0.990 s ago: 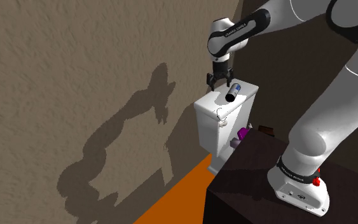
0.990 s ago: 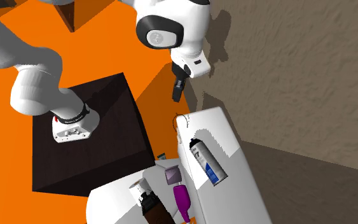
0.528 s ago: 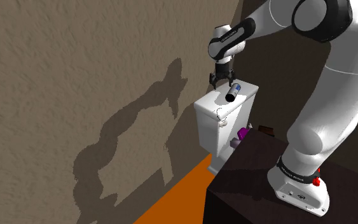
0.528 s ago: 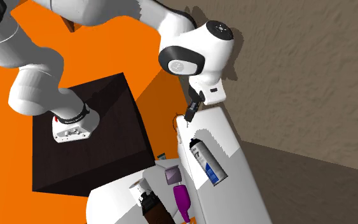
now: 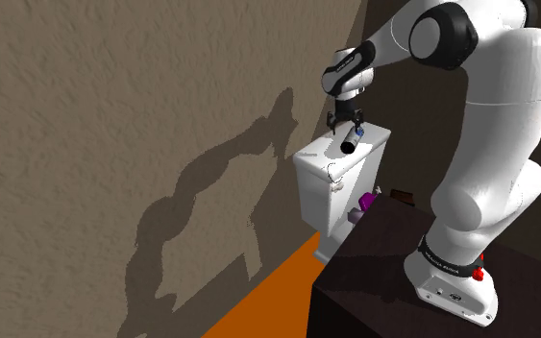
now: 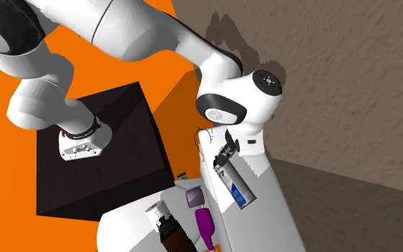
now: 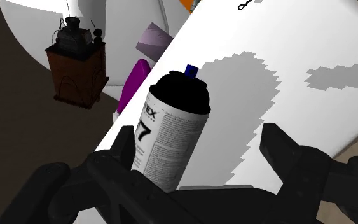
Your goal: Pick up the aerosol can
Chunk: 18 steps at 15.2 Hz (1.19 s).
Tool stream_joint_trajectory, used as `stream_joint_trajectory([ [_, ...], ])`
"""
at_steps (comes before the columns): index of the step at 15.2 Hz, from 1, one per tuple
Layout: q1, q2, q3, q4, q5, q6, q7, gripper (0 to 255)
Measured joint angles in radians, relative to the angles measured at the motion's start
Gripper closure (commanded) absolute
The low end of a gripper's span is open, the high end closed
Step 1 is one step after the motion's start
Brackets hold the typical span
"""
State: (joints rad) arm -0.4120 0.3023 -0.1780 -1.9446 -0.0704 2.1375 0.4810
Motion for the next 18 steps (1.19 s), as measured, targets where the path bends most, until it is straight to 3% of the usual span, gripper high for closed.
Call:
stream_joint_trajectory([
  [5,-0.05,0.12,-0.039,0.107,0.025,0.013,0.036,0],
  [13,-0.062,0.19,-0.038,0.103,0.038,0.087,0.045,0],
  [14,-0.062,0.192,-0.038,0.102,0.038,0.09,0.044,255],
  [18,-0.063,0.193,-0.038,0.101,0.038,0.093,0.044,255],
])
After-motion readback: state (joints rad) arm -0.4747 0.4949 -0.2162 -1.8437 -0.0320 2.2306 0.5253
